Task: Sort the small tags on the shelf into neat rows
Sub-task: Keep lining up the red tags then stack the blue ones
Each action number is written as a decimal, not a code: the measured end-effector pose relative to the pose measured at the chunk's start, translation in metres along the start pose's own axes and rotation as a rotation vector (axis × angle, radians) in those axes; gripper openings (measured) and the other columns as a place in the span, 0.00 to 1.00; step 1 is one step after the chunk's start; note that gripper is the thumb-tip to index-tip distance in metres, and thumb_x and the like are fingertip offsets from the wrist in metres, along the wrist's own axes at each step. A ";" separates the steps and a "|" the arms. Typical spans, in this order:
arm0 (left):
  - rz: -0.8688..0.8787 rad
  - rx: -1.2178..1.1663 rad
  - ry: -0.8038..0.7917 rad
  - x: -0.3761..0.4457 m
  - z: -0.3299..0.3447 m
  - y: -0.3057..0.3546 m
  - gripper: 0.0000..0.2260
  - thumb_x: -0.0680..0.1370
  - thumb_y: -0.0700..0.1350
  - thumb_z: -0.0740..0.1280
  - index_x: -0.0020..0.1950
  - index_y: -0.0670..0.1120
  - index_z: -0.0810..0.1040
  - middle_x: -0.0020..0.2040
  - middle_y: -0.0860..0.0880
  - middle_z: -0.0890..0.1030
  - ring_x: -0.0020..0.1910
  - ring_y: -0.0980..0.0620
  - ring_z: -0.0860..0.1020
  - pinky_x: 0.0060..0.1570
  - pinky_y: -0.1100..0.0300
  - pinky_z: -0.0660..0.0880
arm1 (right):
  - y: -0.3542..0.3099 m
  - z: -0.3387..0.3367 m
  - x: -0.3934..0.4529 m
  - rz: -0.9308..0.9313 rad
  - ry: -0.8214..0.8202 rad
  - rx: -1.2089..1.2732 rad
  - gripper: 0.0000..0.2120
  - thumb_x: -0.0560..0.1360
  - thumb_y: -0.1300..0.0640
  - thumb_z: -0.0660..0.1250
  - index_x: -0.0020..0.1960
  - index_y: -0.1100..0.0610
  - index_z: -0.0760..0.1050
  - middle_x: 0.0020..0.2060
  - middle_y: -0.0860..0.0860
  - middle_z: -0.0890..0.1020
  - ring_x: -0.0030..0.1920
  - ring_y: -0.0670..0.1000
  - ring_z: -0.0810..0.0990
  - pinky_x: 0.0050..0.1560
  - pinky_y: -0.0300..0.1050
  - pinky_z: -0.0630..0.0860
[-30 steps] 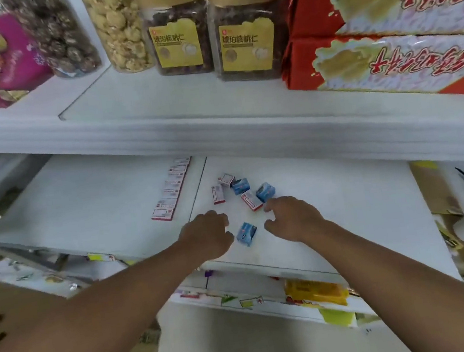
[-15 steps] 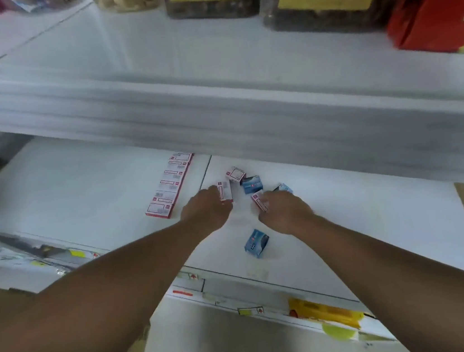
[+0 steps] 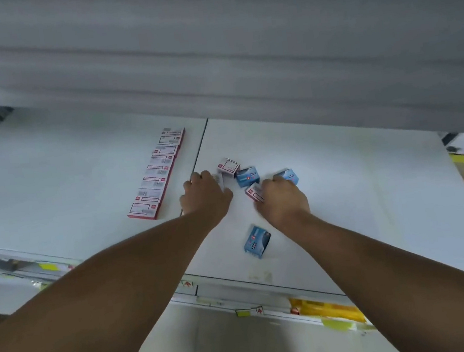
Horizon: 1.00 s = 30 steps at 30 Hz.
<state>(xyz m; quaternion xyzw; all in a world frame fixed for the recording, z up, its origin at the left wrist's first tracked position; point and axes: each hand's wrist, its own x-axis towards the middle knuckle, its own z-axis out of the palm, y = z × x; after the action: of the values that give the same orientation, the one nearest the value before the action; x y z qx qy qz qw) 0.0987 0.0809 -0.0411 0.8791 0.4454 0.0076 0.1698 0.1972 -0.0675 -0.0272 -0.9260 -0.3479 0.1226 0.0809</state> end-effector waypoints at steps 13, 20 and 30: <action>0.057 -0.065 0.003 -0.063 -0.031 -0.017 0.21 0.77 0.54 0.72 0.67 0.47 0.75 0.60 0.48 0.75 0.57 0.49 0.73 0.48 0.53 0.75 | 0.006 -0.038 -0.042 -0.002 -0.053 0.052 0.13 0.75 0.49 0.71 0.57 0.52 0.77 0.54 0.53 0.83 0.54 0.58 0.82 0.46 0.47 0.76; 0.025 -0.072 0.013 -0.135 -0.087 -0.022 0.23 0.77 0.53 0.71 0.71 0.47 0.76 0.64 0.47 0.76 0.63 0.46 0.76 0.51 0.52 0.75 | -0.011 -0.083 -0.084 -0.163 -0.085 0.054 0.14 0.74 0.52 0.71 0.59 0.52 0.78 0.53 0.51 0.83 0.51 0.54 0.82 0.49 0.48 0.80; -0.090 -0.023 0.008 -0.240 -0.156 -0.044 0.26 0.73 0.52 0.73 0.70 0.49 0.81 0.60 0.46 0.77 0.61 0.42 0.79 0.57 0.47 0.81 | -0.053 -0.115 -0.145 -0.500 -0.100 -0.024 0.15 0.75 0.51 0.72 0.60 0.51 0.76 0.49 0.49 0.83 0.45 0.51 0.82 0.41 0.44 0.80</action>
<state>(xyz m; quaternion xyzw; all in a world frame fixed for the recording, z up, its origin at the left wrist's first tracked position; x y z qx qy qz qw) -0.1061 -0.0376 0.1259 0.8561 0.4851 0.0084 0.1781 0.0907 -0.1319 0.1200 -0.8049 -0.5709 0.1405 0.0805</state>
